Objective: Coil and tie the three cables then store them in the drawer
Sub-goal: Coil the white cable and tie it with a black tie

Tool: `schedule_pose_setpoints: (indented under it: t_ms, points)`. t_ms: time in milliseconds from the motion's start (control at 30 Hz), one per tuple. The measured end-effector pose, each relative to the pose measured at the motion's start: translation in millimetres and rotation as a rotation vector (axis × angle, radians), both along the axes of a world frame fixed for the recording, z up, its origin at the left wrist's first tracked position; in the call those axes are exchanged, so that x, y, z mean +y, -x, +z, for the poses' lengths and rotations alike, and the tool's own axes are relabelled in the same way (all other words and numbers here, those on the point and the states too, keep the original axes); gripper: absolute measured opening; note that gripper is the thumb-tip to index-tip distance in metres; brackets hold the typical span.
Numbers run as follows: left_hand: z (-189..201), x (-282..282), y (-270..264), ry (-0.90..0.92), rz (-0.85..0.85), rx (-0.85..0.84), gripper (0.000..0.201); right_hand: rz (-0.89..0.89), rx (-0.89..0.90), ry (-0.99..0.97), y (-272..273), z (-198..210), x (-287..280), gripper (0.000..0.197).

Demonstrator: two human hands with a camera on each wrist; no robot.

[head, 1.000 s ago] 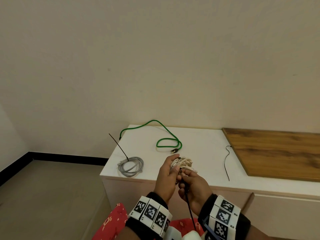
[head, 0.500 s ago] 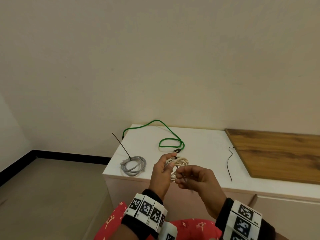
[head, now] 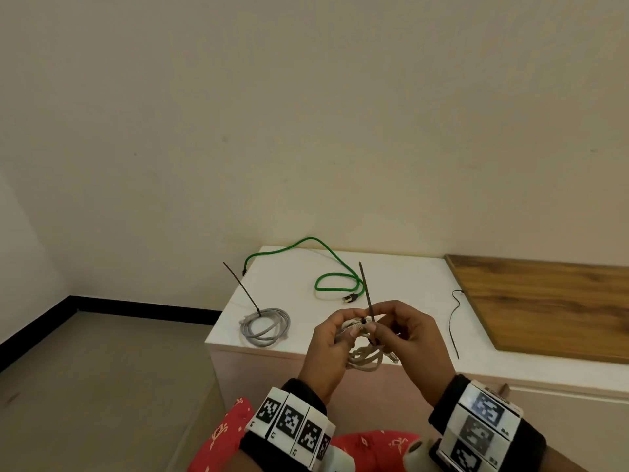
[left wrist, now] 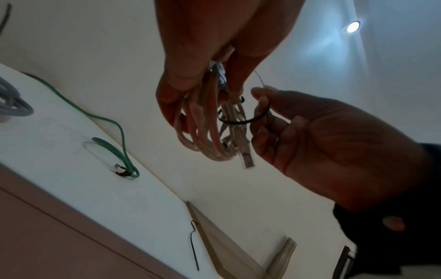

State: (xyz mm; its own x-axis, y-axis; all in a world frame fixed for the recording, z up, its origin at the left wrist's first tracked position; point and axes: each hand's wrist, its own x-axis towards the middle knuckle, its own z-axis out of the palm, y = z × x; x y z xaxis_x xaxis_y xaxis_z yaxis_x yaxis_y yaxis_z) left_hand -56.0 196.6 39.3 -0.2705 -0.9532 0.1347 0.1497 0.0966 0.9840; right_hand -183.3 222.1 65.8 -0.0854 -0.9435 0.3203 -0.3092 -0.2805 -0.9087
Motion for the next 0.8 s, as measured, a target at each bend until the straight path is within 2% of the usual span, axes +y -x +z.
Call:
schedule_pose_setpoints:
  t_ms: [100,233,333,567,800]
  points:
    - [0.5,2.1,3.1,-0.002,-0.023,-0.011,0.023,-0.063,0.186,0.025,0.8,-3.3,-0.6,0.016]
    - [0.8,3.1,4.0,-0.002,-0.046,-0.022,0.024,-0.127,0.413,0.056,0.4,-7.0,0.1,0.008]
    - [0.9,3.0,4.1,0.007,-0.07,-0.033,0.024,-0.147,0.514,0.091,0.5,-6.8,-0.1,0.009]
    - [0.8,2.4,1.1,0.036,-0.088,-0.051,0.022,-0.141,0.453,0.035,1.7,-3.9,-4.0,0.004]
    - [-6.1,6.5,4.4,0.075,-0.08,-0.107,0.023,-0.146,0.497,0.004,6.7,-3.4,-7.1,0.01]
